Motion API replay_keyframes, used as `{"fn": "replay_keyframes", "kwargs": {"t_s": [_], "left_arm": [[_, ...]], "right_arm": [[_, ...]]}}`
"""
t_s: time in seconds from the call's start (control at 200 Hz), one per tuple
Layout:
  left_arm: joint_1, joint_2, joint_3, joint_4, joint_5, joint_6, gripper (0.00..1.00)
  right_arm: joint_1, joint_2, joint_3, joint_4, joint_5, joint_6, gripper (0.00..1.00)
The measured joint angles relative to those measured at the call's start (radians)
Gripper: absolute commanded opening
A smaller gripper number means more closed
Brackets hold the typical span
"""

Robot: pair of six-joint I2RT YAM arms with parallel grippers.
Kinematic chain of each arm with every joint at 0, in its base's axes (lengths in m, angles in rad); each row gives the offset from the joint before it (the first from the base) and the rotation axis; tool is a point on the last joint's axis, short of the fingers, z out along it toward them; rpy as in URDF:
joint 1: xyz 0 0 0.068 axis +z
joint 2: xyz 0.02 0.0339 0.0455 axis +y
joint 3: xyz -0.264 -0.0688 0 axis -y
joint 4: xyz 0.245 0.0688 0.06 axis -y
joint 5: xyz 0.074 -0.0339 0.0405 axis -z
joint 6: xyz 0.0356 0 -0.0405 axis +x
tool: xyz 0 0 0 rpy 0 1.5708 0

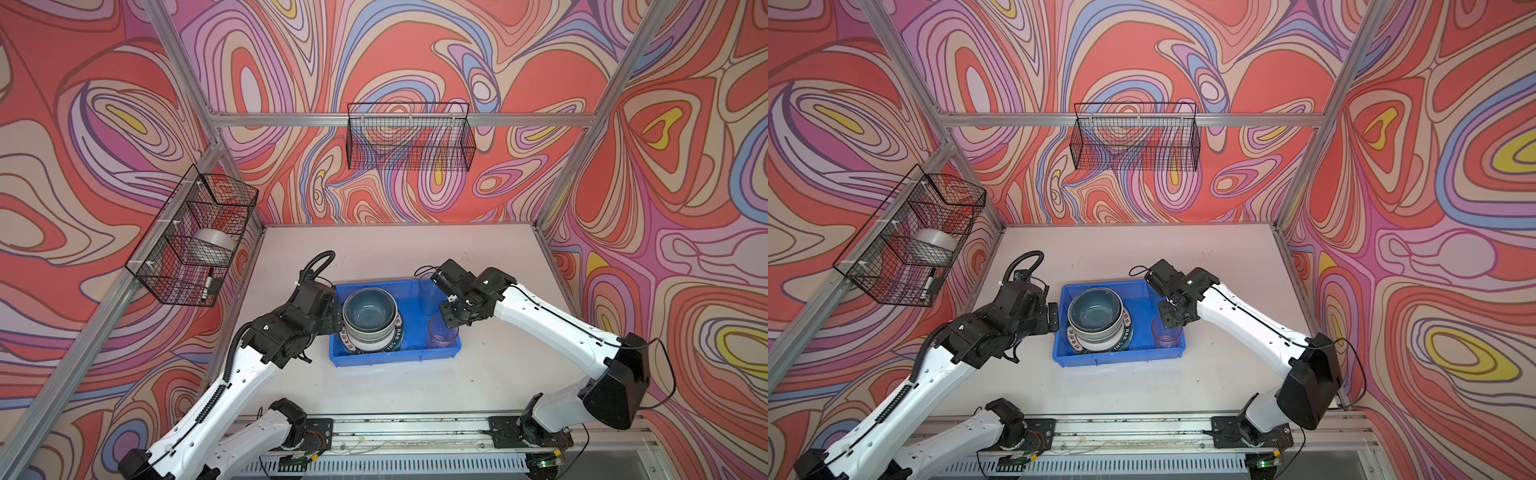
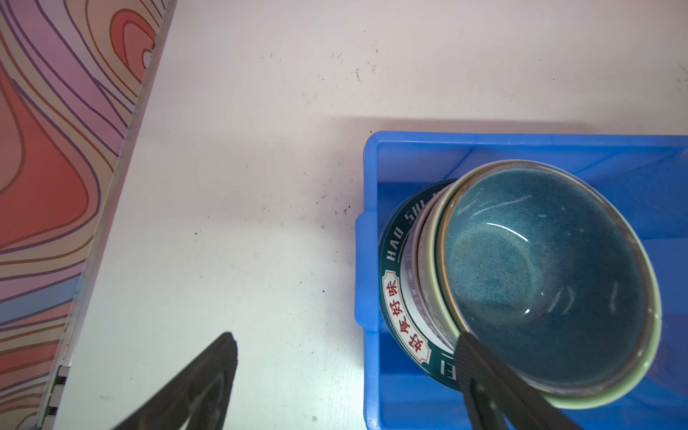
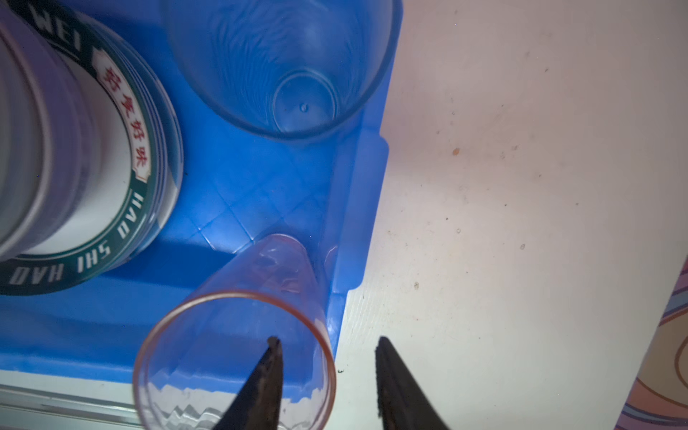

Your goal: Place the mixed dishes into the plastic bin

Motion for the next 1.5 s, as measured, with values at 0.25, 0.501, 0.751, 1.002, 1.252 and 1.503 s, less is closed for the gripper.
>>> {"fn": "replay_keyframes", "kwargs": {"t_s": [0.25, 0.501, 0.751, 1.002, 1.252, 1.503], "left_arm": [[0.103, 0.035, 0.031, 0.064, -0.036, 0.121, 1.0], [0.198, 0.03, -0.075, 0.315, -0.052, 0.264, 1.0], [0.238, 0.085, -0.297, 0.653, -0.089, 0.372, 1.0], [0.315, 0.184, -0.425, 0.96, -0.076, 0.401, 1.0], [0.358, 0.303, -0.536, 1.242, -0.071, 0.454, 1.0], [0.362, 0.472, -0.567, 1.445, -0.082, 0.499, 1.0]], "right_arm": [[-0.068, -0.052, 0.089, 0.065, 0.069, -0.064, 0.76], [-0.235, -0.152, -0.031, 0.373, 0.158, -0.145, 0.98], [-0.42, -0.146, -0.231, 0.674, 0.187, -0.182, 0.98], [-0.583, -0.041, -0.446, 0.949, 0.223, -0.187, 0.98], [-0.679, 0.101, -0.561, 1.178, 0.243, -0.176, 0.99], [-0.697, 0.192, -0.624, 1.325, 0.241, -0.154, 0.99]]}}
